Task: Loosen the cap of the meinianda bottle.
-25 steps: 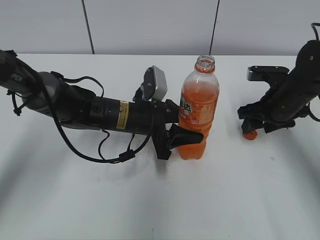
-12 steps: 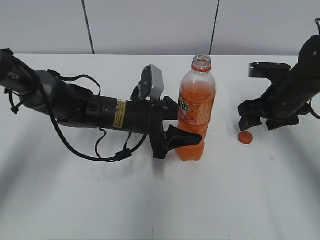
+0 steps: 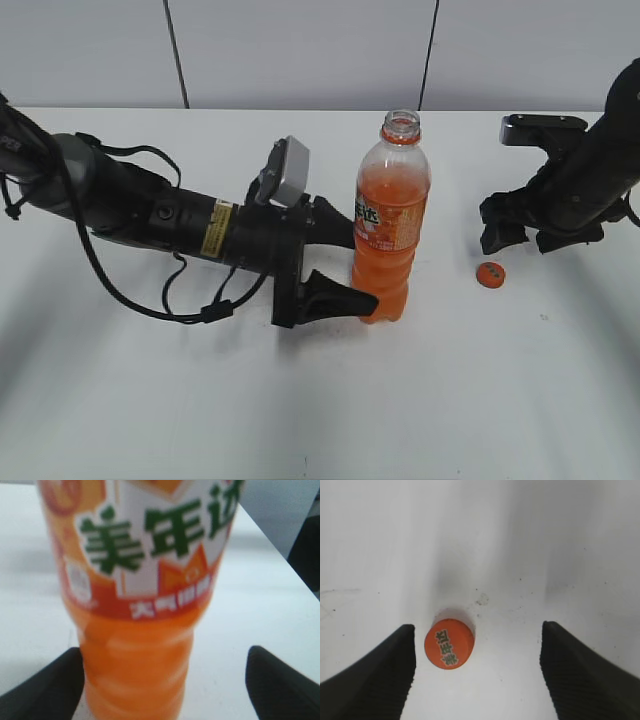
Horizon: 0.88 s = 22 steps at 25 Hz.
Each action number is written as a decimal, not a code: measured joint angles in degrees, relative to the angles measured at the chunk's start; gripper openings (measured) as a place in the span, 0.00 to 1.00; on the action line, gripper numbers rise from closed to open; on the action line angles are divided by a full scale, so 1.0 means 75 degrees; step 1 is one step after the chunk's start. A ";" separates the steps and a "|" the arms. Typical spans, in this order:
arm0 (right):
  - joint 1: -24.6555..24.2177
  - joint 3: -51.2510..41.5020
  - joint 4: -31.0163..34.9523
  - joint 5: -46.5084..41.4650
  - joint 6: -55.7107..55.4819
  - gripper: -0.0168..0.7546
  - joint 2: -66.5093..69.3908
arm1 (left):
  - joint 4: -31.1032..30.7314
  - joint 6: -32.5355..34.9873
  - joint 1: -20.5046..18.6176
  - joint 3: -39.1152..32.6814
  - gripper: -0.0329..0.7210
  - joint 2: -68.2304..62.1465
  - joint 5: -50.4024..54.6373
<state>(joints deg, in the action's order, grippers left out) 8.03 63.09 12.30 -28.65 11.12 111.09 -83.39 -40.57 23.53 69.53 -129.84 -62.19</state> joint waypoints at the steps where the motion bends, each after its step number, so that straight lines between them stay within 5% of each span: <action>1: 0.0000 0.0000 0.0000 -0.0031 0.0000 0.77 -0.0070 | -0.0283 -0.0129 -0.0110 0.0006 0.83 0.0000 -0.0016; 6: 0.0000 0.0007 -0.0023 -0.0201 0.0025 0.77 -0.0586 | -0.1455 -0.0610 -0.1067 0.0006 0.83 0.0006 -0.0485; 12: 0.0000 0.0093 -0.1128 -0.0012 0.0063 0.77 -0.1300 | -0.1633 -0.1141 -0.2132 0.0006 0.82 0.0618 -0.0010; 16: 0.0000 0.0561 -0.2362 0.0196 0.0028 0.77 -0.1507 | -0.1174 -0.2602 -0.2264 0.0006 0.82 0.1581 0.3395; 22: 0.0000 0.1708 -0.4301 -0.0055 -0.1087 0.77 -0.1514 | -0.0453 -0.2939 -0.2278 0.0006 0.82 0.2480 0.8940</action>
<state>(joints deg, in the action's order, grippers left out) 8.03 75.90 -19.95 -29.06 2.97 99.74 -86.79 -62.61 6.44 69.57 -111.23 4.86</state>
